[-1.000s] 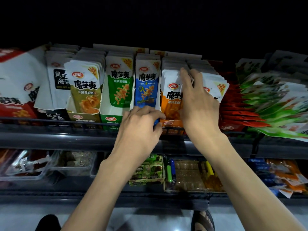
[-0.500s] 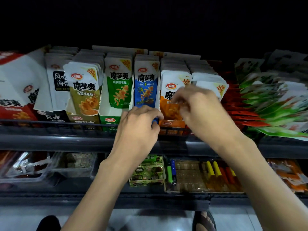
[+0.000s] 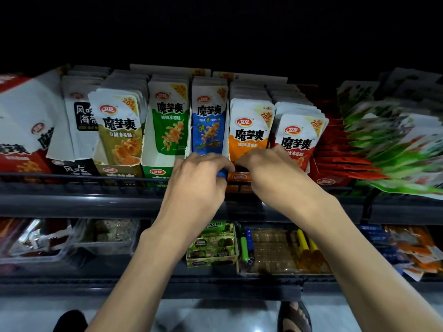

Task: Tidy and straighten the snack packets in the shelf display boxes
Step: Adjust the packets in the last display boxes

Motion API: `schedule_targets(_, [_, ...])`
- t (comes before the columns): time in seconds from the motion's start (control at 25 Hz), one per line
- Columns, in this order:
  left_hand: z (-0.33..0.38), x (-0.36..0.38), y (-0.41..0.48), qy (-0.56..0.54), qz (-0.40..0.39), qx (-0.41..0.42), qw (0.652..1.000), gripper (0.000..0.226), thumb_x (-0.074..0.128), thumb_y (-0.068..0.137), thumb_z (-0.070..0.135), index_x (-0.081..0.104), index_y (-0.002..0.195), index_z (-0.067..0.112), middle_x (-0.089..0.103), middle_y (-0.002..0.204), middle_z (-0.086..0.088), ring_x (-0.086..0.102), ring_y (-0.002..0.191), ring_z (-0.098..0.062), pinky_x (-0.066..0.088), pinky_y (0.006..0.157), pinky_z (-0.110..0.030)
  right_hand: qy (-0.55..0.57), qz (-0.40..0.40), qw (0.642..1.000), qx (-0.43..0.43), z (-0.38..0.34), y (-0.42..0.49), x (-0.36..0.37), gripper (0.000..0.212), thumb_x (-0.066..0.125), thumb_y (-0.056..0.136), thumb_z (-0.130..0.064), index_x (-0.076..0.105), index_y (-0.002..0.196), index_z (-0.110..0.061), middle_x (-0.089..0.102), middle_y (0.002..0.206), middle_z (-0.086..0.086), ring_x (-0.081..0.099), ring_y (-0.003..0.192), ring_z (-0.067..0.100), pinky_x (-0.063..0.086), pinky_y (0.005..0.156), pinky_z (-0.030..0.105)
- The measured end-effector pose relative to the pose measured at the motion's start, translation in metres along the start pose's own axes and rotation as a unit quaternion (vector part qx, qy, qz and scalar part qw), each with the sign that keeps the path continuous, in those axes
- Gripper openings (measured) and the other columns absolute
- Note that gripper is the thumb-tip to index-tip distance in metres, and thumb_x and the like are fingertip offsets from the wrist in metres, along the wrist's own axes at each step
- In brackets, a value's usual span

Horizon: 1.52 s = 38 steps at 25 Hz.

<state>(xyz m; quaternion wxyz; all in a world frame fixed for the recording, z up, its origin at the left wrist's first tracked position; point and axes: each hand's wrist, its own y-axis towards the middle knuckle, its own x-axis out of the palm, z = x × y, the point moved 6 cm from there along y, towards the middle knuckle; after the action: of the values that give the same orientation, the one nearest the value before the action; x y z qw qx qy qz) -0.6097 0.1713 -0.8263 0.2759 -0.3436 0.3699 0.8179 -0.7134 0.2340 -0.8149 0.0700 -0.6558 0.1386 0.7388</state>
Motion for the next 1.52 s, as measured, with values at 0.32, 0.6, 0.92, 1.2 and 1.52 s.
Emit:
schedule_targets(0.32, [0.0,0.0,-0.001,-0.006,-0.003,-0.004,1.0,0.032,0.055,0.081,0.006,0.071,0.102,0.023,0.07,0.11,0.006,0.055,0.104,-0.021,0.044,0.095,-0.046,0.009,-0.019,1.0,0.016,-0.002,-0.006,-0.008,0.04,0.043,0.096,-0.005,0.057,0.13,-0.021,0.061,0.12,0.005,0.05,0.109,0.028,0.024,0.094,0.033])
schedule_targets(0.6, [-0.014,-0.023,-0.001,-0.002,0.081,-0.039,0.996,0.025,0.058,0.084,0.009,0.071,0.102,0.019,0.067,0.108,0.001,0.05,0.106,-0.024,0.044,0.089,-0.043,0.115,0.052,0.991,0.035,-0.001,-0.011,-0.029,0.043,0.046,0.087,0.001,0.067,0.115,-0.024,0.068,0.115,0.008,0.063,0.107,0.03,0.054,0.089,0.044])
schedule_targets(0.92, [-0.043,-0.047,-0.003,0.105,0.048,-0.093,0.989,0.021,0.057,0.093,0.027,0.069,0.11,0.027,0.066,0.112,-0.004,0.054,0.107,-0.03,0.041,0.091,-0.042,-0.087,0.033,0.992,-0.08,-0.056,0.046,-0.043,0.035,0.051,0.093,-0.01,0.061,0.126,-0.018,0.059,0.123,0.004,0.053,0.117,0.026,0.029,0.109,0.035])
schedule_targets(1.2, [-0.046,-0.051,-0.007,0.136,0.024,-0.086,0.987,0.022,0.047,0.098,0.037,0.067,0.108,0.038,0.07,0.107,0.005,0.054,0.104,-0.021,0.028,0.092,-0.036,-0.268,-0.044,0.962,-0.04,-0.058,0.089,-0.022,0.045,0.056,0.098,-0.028,0.047,0.141,-0.021,0.046,0.143,0.008,0.044,0.132,0.026,0.028,0.111,0.039])
schedule_targets(1.52, [-0.048,-0.051,-0.009,0.112,0.013,-0.088,0.99,0.024,0.047,0.097,0.036,0.066,0.111,0.038,0.069,0.113,0.007,0.053,0.109,-0.021,0.027,0.094,-0.038,-0.255,-0.061,0.965,-0.014,-0.056,0.093,-0.008,0.052,0.06,0.094,-0.023,0.042,0.142,-0.017,0.042,0.145,0.009,0.042,0.134,0.028,0.028,0.112,0.042])
